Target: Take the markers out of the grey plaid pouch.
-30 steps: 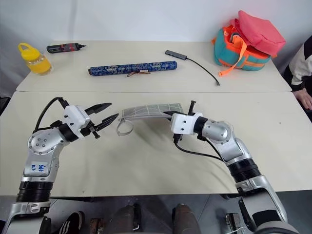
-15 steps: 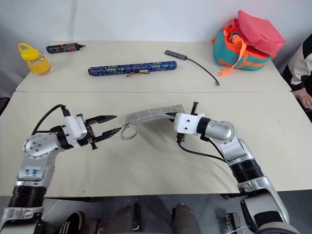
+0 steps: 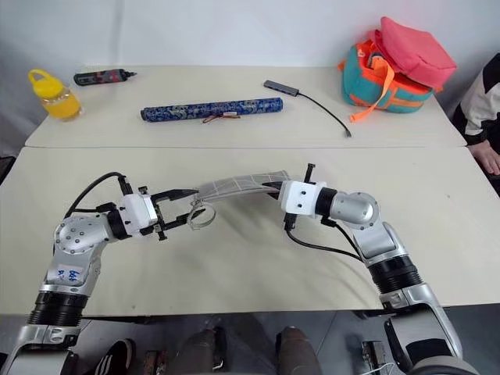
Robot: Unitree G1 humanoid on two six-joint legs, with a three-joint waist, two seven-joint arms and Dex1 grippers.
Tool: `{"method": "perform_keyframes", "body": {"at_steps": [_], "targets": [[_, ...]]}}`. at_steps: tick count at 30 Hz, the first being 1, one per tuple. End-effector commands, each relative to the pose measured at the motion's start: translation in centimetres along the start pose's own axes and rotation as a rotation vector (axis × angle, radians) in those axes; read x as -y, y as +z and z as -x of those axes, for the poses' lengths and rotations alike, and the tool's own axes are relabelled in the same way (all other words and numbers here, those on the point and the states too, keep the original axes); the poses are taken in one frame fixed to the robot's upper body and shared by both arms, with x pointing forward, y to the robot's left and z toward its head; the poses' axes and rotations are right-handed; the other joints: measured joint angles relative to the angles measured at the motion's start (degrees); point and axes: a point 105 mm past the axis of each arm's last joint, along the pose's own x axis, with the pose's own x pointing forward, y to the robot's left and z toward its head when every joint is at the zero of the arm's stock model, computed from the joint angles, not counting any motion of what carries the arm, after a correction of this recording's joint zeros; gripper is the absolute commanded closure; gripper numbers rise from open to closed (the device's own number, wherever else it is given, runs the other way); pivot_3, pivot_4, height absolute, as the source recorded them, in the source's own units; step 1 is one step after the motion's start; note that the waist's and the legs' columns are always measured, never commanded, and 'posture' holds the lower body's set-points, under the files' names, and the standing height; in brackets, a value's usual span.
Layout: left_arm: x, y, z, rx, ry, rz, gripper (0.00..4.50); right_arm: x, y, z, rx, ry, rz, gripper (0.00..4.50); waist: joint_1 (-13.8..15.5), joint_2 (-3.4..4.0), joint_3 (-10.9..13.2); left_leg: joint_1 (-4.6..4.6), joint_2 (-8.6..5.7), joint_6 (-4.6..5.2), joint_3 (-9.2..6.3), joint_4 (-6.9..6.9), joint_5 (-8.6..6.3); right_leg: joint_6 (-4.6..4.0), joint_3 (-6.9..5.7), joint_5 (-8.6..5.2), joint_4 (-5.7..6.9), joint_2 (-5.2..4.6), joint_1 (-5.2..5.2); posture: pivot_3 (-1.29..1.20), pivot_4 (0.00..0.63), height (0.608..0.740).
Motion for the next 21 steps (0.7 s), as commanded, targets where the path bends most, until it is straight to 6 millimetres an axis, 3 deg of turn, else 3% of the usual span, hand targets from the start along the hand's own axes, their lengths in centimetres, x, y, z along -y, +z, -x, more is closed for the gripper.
{"method": "perform_keyframes", "body": {"at_steps": [1,4,8,15,18,21], "targets": [[-0.2,0.3,-0.5,0.025,0.010,-0.003,2.49,0.8,1.4,0.3,0.051,-0.029,0.024,4.50,0.03,0.00,0.00,0.00,0.00,0.00,0.00,0.01,0.00,0.00,0.00,0.00,0.00,0.00,0.00,0.00,0.150,0.740],[-0.3,0.4,-0.5,0.042,0.022,0.013,3.13,0.6,1.3,0.3,0.044,-0.021,0.021,4.50,0.13,0.00,0.00,-0.01,0.00,0.00,0.00,0.02,0.00,0.00,0.00,0.00,0.00,-0.02,0.00,0.00,0.150,0.740],[-0.3,0.4,-0.3,0.045,0.029,0.025,4.41,0.4,1.2,0.4,0.042,-0.017,0.020,4.50,0.10,0.00,0.00,0.00,0.00,0.00,0.00,0.01,0.00,0.00,0.00,0.00,0.00,-0.03,0.00,0.00,0.150,0.740],[-0.5,0.4,-0.2,0.040,0.046,0.000,4.46,0.1,0.8,0.1,0.035,-0.005,-0.009,4.50,0.12,0.00,0.00,0.00,0.00,0.00,0.00,0.02,0.00,0.00,0.00,0.00,0.00,-0.02,0.00,0.00,0.150,0.740],[-0.7,0.5,-0.2,0.022,0.060,-0.064,4.50,0.3,0.8,0.3,0.040,0.007,-0.058,3.66,0.13,0.00,0.00,0.00,0.00,0.00,-0.01,0.02,0.00,0.00,0.00,0.00,0.00,-0.02,0.00,0.00,0.150,0.740],[-1.6,-0.1,0.1,-0.032,0.104,-0.155,4.50,1.8,0.9,0.6,0.048,-0.076,-0.131,2.65,0.13,0.00,0.00,0.00,0.00,0.00,0.00,0.02,0.00,0.00,0.00,0.00,-0.01,-0.02,0.00,0.00,0.150,0.740]]}}
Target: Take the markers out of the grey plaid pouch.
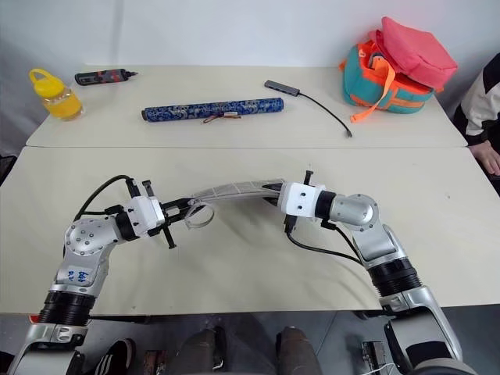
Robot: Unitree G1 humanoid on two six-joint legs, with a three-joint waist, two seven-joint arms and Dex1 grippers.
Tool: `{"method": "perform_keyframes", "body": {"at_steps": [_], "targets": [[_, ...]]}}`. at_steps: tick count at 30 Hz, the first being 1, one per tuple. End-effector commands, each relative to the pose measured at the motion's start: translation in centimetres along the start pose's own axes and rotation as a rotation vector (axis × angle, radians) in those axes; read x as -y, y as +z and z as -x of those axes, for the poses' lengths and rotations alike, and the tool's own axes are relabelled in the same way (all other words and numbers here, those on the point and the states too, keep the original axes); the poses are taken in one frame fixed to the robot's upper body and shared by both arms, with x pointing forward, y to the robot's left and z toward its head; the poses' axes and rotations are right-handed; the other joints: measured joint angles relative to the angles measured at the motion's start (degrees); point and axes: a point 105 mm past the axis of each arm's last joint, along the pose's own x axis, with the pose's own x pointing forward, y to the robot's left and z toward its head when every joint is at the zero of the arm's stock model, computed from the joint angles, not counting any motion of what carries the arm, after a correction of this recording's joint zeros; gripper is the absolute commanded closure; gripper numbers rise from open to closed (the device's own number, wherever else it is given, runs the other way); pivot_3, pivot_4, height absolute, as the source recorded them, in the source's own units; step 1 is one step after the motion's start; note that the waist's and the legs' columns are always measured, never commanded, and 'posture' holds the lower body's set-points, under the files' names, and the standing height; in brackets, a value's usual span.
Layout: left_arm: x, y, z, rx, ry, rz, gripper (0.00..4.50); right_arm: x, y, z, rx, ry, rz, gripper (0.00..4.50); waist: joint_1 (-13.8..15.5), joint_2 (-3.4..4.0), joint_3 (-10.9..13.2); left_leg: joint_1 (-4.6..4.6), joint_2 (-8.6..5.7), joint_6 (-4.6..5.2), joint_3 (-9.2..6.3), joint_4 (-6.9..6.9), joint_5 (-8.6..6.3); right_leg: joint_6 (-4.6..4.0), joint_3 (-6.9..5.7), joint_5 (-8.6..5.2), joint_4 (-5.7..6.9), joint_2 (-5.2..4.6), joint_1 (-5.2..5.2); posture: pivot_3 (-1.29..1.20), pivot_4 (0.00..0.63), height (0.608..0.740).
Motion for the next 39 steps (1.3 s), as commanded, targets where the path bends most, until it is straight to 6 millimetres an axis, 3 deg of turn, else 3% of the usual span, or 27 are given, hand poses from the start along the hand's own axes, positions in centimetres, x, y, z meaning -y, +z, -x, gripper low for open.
{"method": "perform_keyframes", "body": {"at_steps": [1,2,6,11,13,15,18,21,28,37,39], "targets": [[-1.7,0.2,0.6,-0.027,0.074,-0.131,4.50,2.7,1.5,0.8,0.063,-0.123,-0.079,2.27,0.00,0.00,0.00,0.00,0.00,0.00,0.00,0.01,0.00,0.00,0.00,0.00,0.01,0.00,0.00,0.00,0.150,0.740],[-1.8,0.0,0.6,-0.039,0.084,-0.154,4.50,2.9,1.8,1.1,0.075,-0.127,-0.121,1.96,0.00,0.00,0.00,0.00,0.00,0.00,0.00,0.01,0.00,0.00,0.00,0.00,0.01,0.01,0.00,0.00,0.150,0.740],[-1.7,-0.3,0.3,-0.045,0.141,-0.161,4.50,3.4,4.4,2.5,0.205,-0.128,-0.352,1.96,0.23,0.00,0.00,0.00,0.12,0.02,-0.02,-0.02,-0.01,0.00,0.00,0.00,0.02,-0.04,0.00,0.00,0.150,0.740],[-0.4,-0.1,-0.7,-0.027,0.124,-0.138,4.50,0.7,8.4,3.1,0.345,0.033,-0.669,1.96,0.53,0.00,0.00,-0.02,0.14,0.06,-0.03,-0.07,-0.04,0.00,-0.02,0.00,-0.01,-0.06,0.00,0.00,0.150,0.740],[0.0,0.0,-1.2,-0.013,0.120,-0.126,4.50,-2.7,8.1,2.5,0.261,0.147,-0.734,1.96,0.71,0.00,0.00,-0.01,0.15,0.07,-0.05,-0.08,-0.05,0.00,-0.02,0.00,-0.02,-0.06,0.02,0.00,0.150,0.740],[0.5,0.1,-1.6,-0.006,0.116,-0.119,4.50,-6.4,6.4,1.9,0.128,0.220,-0.793,1.96,1.20,-0.02,-0.02,-0.01,0.12,0.10,-0.06,-0.05,-0.07,0.00,-0.03,0.00,-0.05,-0.06,0.05,0.00,0.150,0.740],[0.8,0.2,-1.9,-0.003,0.112,-0.111,4.50,-7.9,3.3,0.7,-0.012,0.135,-0.853,1.96,1.29,-0.03,-0.02,-0.05,0.01,0.11,-0.01,-0.04,-0.07,0.00,0.00,0.00,-0.19,-0.03,0.04,0.00,0.150,0.740],[1.1,0.2,-1.9,-0.004,0.094,-0.099,4.50,-6.5,2.8,-0.7,0.034,-0.011,-0.972,1.96,1.25,-0.04,-0.02,-0.02,-0.04,0.08,0.09,0.01,-0.05,-0.01,0.13,0.01,-0.18,0.03,0.04,0.00,0.150,0.740],[1.5,0.3,-2.2,-0.010,0.085,-0.092,4.50,-5.4,4.9,-2.6,0.170,-0.001,-1.103,1.96,1.51,-0.03,-0.02,-0.03,0.09,0.01,0.05,-0.04,-0.07,-0.05,0.19,0.05,-0.20,0.25,0.01,0.00,0.150,0.740],[1.3,0.8,-2.6,-0.003,0.088,-0.091,4.50,-6.5,5.5,-3.8,0.174,0.069,-1.115,1.96,1.44,-0.03,-0.02,-0.03,0.10,0.03,0.06,-0.08,-0.10,-0.05,0.19,0.04,-0.21,0.26,-0.01,0.00,0.150,0.740],[1.3,0.8,-2.6,-0.004,0.088,-0.090,4.50,-6.6,5.4,-3.7,0.168,0.076,-1.105,2.50,1.42,-0.03,-0.02,-0.03,0.10,0.03,0.07,-0.09,-0.10,-0.06,0.20,0.05,-0.21,0.26,-0.01,0.00,0.150,0.740]]}}
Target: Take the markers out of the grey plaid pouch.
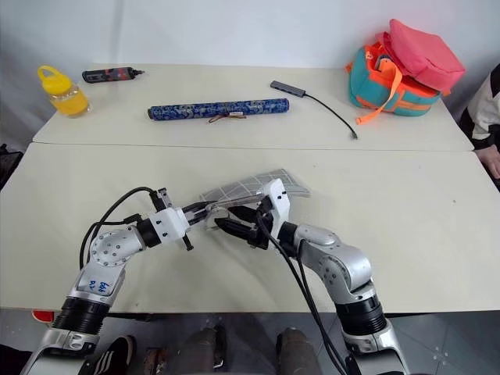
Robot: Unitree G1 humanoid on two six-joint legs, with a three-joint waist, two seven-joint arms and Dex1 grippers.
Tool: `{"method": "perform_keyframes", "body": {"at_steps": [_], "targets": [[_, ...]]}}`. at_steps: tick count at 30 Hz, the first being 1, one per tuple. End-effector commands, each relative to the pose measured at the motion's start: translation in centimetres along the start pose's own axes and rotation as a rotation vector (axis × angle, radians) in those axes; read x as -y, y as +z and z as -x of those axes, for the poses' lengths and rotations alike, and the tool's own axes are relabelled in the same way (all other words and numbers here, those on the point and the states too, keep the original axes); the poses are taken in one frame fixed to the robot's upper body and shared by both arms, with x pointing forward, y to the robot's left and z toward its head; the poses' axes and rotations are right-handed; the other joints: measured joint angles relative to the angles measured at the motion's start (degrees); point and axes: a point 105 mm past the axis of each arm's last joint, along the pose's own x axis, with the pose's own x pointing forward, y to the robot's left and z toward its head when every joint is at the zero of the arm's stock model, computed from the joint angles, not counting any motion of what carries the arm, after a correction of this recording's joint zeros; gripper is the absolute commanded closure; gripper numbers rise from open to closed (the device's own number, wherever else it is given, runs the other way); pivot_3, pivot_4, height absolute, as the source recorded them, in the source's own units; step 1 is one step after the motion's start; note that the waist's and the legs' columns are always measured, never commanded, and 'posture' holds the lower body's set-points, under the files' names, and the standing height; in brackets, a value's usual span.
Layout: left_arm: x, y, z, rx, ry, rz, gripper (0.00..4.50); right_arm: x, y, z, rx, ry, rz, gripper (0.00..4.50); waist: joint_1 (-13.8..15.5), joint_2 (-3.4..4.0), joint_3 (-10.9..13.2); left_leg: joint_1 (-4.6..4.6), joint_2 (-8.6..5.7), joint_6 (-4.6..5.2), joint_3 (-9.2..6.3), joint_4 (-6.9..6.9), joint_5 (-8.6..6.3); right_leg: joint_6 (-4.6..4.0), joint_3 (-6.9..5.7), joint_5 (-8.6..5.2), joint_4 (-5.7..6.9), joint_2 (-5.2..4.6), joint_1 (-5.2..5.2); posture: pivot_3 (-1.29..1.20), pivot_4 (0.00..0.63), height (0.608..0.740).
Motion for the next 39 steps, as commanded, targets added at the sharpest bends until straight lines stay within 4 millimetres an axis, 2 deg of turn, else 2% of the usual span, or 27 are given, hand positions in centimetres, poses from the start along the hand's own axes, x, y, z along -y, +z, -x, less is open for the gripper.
{"method": "perform_keyframes", "body": {"at_steps": [1,2,6,7,13,21,26,32,35,39], "targets": [[-0.5,1.4,-0.4,0.046,0.014,-0.034,4.50,-0.4,0.3,0.1,0.015,0.027,0.010,2.84,0.00,0.00,0.00,0.00,0.00,0.00,0.00,0.00,0.00,0.00,0.00,0.00,0.00,0.00,0.00,0.00,0.150,0.740],[-0.5,1.4,-0.4,0.046,0.013,-0.034,4.50,-0.3,0.4,0.0,0.022,0.022,0.008,2.97,0.01,0.00,0.00,0.00,0.00,0.00,0.00,0.00,0.00,0.00,0.00,0.00,0.00,0.00,0.00,0.00,0.150,0.740],[-0.4,1.5,-0.4,0.044,0.010,-0.036,4.50,0.1,0.8,0.0,0.044,0.007,0.003,4.33,0.01,0.00,0.00,0.00,0.00,0.00,0.00,0.00,0.00,0.00,0.00,0.00,-0.02,0.00,0.00,0.00,0.150,0.740],[-0.4,1.5,-0.4,0.043,0.011,-0.036,4.50,0.1,0.9,0.1,0.044,0.006,0.010,4.47,0.01,0.00,0.00,0.00,0.00,0.00,0.00,-0.01,0.00,0.00,0.00,0.00,-0.02,0.00,0.00,0.00,0.150,0.740],[-0.5,1.4,-0.1,0.039,0.011,-0.038,4.50,2.0,1.5,1.6,0.034,-0.055,0.060,4.47,0.03,0.00,0.00,0.00,0.00,0.00,0.02,-0.01,-0.01,0.00,0.01,0.00,-0.05,0.00,0.00,0.00,0.150,0.740],[-1.4,0.7,1.8,0.014,0.005,-0.025,4.50,7.5,2.6,7.8,-0.093,-0.248,0.234,4.47,0.02,0.00,0.00,-0.02,-0.01,0.03,0.04,-0.05,-0.02,0.00,0.01,0.00,-0.20,-0.01,0.02,0.00,0.150,0.740],[-2.2,0.5,2.4,0.017,0.020,-0.015,4.50,10.5,3.2,11.0,-0.168,-0.368,0.344,4.47,-0.10,0.00,0.00,0.00,0.00,0.02,0.15,-0.07,-0.02,0.00,0.13,0.00,-0.23,0.02,-0.01,0.00,0.150,0.740],[-3.1,0.8,2.6,0.049,0.050,0.025,4.50,11.3,3.0,12.1,-0.211,-0.389,0.391,4.47,-0.04,0.00,0.00,0.00,0.02,0.01,0.21,-0.05,-0.02,0.00,0.20,0.00,-0.25,0.03,-0.03,0.00,0.150,0.740],[-3.0,0.9,2.2,0.062,0.025,0.025,4.50,11.7,2.9,12.6,-0.232,-0.404,0.414,4.47,-0.04,0.00,0.00,0.00,0.02,0.01,0.24,-0.03,-0.02,0.00,0.22,0.01,-0.25,0.03,-0.03,0.00,0.150,0.740],[-3.3,0.6,2.7,0.058,0.025,0.040,4.50,12.4,3.2,13.8,-0.258,-0.447,0.444,4.47,0.02,0.00,0.00,0.00,0.02,0.02,0.29,-0.01,-0.02,0.02,0.26,0.01,-0.26,0.03,-0.03,0.00,0.150,0.740]]}}
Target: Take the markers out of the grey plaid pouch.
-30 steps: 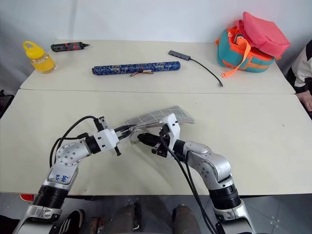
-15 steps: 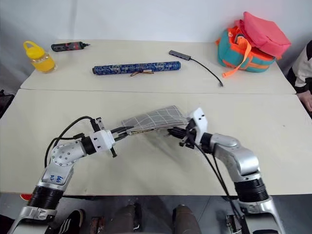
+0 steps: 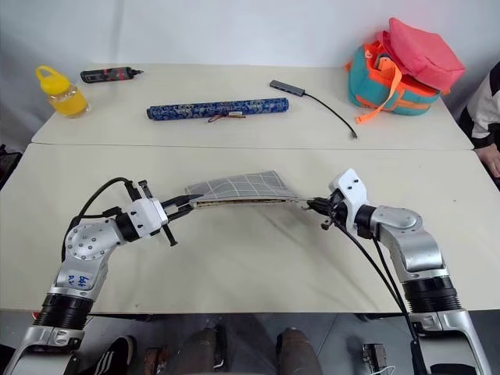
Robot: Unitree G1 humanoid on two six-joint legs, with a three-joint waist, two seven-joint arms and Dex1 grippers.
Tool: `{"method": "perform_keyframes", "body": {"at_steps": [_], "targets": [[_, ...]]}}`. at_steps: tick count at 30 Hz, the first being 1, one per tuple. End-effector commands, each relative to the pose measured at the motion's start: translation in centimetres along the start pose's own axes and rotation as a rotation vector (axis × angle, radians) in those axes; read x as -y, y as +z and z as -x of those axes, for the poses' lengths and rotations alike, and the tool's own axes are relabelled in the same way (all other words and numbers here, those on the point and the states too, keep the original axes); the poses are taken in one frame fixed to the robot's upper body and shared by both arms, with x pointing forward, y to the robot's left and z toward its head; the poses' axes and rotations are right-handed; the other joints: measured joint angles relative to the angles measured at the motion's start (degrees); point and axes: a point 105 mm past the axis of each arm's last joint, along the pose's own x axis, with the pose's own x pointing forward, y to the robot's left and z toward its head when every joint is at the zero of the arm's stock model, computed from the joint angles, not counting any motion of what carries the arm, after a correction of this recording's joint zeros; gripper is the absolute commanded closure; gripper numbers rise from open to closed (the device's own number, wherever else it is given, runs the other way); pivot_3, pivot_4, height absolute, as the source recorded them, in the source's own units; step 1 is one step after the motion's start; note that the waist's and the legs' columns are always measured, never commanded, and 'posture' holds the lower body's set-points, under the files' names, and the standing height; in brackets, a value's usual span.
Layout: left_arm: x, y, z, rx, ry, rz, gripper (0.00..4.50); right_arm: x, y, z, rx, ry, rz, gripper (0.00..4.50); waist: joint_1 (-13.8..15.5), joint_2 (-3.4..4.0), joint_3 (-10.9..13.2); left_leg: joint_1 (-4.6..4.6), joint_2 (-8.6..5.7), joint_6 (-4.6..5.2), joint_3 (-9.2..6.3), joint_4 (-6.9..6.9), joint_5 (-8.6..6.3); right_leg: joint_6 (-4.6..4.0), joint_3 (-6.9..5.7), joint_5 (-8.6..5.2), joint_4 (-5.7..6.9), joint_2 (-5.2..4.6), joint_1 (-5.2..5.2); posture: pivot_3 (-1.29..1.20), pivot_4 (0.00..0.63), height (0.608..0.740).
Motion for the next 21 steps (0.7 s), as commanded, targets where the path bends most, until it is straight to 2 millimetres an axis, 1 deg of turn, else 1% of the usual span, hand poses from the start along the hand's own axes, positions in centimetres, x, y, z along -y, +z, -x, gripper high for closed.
{"method": "perform_keyframes", "body": {"at_steps": [1,4,6,7,8,9,12,13,15,17,19,21], "targets": [[-1.0,0.6,0.7,0.030,0.037,0.002,4.50,1.6,0.4,1.4,-0.012,-0.059,0.062,4.47,0.01,0.00,0.00,0.00,0.00,0.00,0.03,0.00,0.00,0.00,0.01,0.00,0.00,0.00,0.00,0.00,0.150,0.740],[-1.1,0.5,0.9,0.033,0.054,0.023,4.50,1.7,0.3,1.5,-0.019,-0.061,0.082,4.47,-0.11,0.00,0.00,0.01,0.02,0.00,0.05,0.00,0.00,0.00,0.04,0.00,0.00,0.01,-0.01,0.00,0.150,0.740],[-1.2,0.6,0.7,0.044,0.068,0.044,4.50,1.3,1.3,1.3,0.031,-0.042,0.082,4.47,-0.14,0.00,0.00,0.02,0.04,0.00,0.05,0.00,0.00,0.00,0.07,0.00,0.00,0.06,-0.01,0.00,0.150,0.740],[-1.1,0.6,0.6,0.048,0.068,0.049,4.50,1.2,1.7,1.2,0.056,-0.035,0.055,4.31,-0.13,0.00,0.00,0.02,0.05,0.00,0.05,0.00,0.00,0.00,0.08,0.00,0.00,0.07,-0.01,0.00,0.150,0.740],[-1.0,0.7,0.5,0.050,0.067,0.050,4.50,1.2,2.0,1.2,0.070,-0.031,0.035,4.07,-0.11,0.00,0.00,0.02,0.05,0.00,0.06,0.00,0.00,0.00,0.09,0.00,0.00,0.08,-0.01,0.00,0.150,0.740],[-1.0,0.7,0.4,0.051,0.066,0.050,4.50,0.9,2.2,1.2,0.063,-0.015,0.070,3.91,-0.08,0.00,0.00,0.02,0.05,0.00,0.06,0.01,0.00,0.00,0.11,0.00,0.00,0.08,-0.01,0.00,0.150,0.740],[-0.8,0.8,0.3,0.052,0.065,0.054,4.50,0.3,2.4,1.6,0.026,0.034,0.120,2.83,0.01,0.00,0.00,0.02,0.04,0.01,0.07,0.03,0.00,0.02,0.14,0.01,0.00,0.07,-0.01,0.00,0.150,0.740],[-0.9,0.7,0.3,0.050,0.065,0.055,4.50,0.5,2.4,2.0,0.009,0.037,0.139,2.53,0.01,0.00,0.00,0.02,0.04,0.01,0.09,0.03,-0.01,0.02,0.15,0.01,-0.01,0.07,-0.02,0.00,0.150,0.740],[-0.9,0.7,0.3,0.047,0.066,0.058,4.50,0.9,2.6,2.7,-0.024,0.045,0.167,1.81,0.04,0.00,0.00,0.02,0.04,0.01,0.09,0.03,-0.01,0.03,0.17,0.01,-0.01,0.06,-0.02,0.00,0.150,0.740],[-0.9,0.5,0.4,0.042,0.067,0.069,4.50,2.0,3.6,3.6,-0.036,0.008,0.213,1.15,0.05,0.01,0.00,0.02,0.04,0.02,0.10,0.05,-0.02,0.03,0.19,0.02,-0.04,0.06,-0.01,0.00,0.150,0.740],[-0.9,0.4,0.4,0.038,0.064,0.079,4.50,2.8,5.5,4.1,0.001,-0.028,0.238,1.15,-0.05,0.01,0.01,0.03,0.03,0.03,0.16,0.06,-0.02,0.03,0.26,0.02,-0.04,0.07,-0.02,0.00,0.150,0.740],[-0.8,0.4,0.3,0.037,0.060,0.090,4.50,3.0,7.4,4.1,0.057,-0.045,0.252,1.15,-0.36,0.01,0.00,0.07,0.07,0.03,0.29,0.06,-0.02,0.02,0.42,0.02,-0.04,0.12,-0.05,0.00,0.150,0.740]]}}
